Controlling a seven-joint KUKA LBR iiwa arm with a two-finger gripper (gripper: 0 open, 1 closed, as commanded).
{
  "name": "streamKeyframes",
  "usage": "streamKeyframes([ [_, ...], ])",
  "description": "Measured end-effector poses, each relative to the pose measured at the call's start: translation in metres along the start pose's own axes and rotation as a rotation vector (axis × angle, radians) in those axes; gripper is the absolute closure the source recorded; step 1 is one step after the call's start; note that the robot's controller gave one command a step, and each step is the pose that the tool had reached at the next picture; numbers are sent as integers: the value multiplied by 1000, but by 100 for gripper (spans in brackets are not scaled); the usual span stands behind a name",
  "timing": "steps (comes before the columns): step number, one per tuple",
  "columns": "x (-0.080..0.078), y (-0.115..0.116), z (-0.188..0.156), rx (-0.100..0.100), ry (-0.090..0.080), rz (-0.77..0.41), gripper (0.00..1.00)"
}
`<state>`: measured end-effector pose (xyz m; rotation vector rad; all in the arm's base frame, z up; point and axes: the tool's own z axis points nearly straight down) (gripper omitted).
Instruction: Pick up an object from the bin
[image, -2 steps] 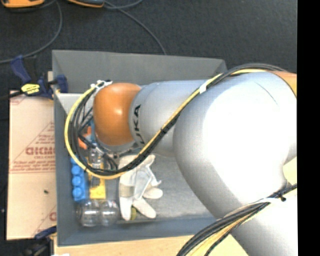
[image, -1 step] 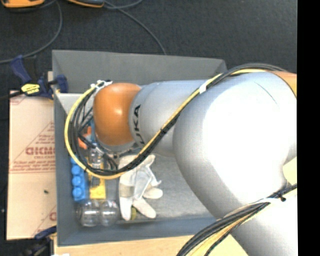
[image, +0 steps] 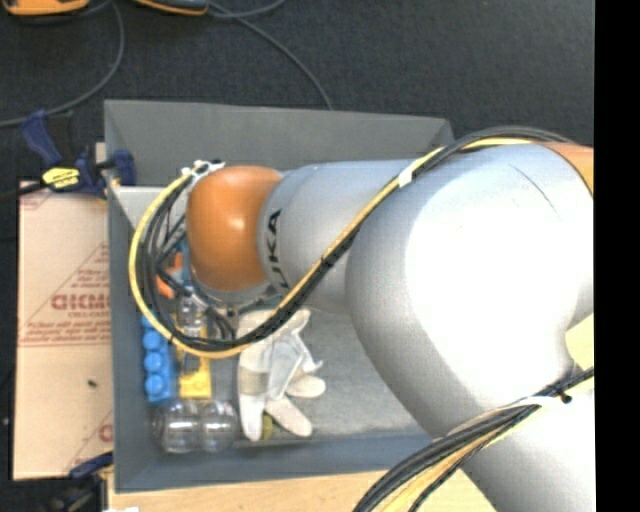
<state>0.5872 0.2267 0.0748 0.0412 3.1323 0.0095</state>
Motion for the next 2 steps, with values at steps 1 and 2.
streamKeyframes([
  [1,0,0,0,0,0,1,100],
  [2,0,0,0,0,0,1,100],
])
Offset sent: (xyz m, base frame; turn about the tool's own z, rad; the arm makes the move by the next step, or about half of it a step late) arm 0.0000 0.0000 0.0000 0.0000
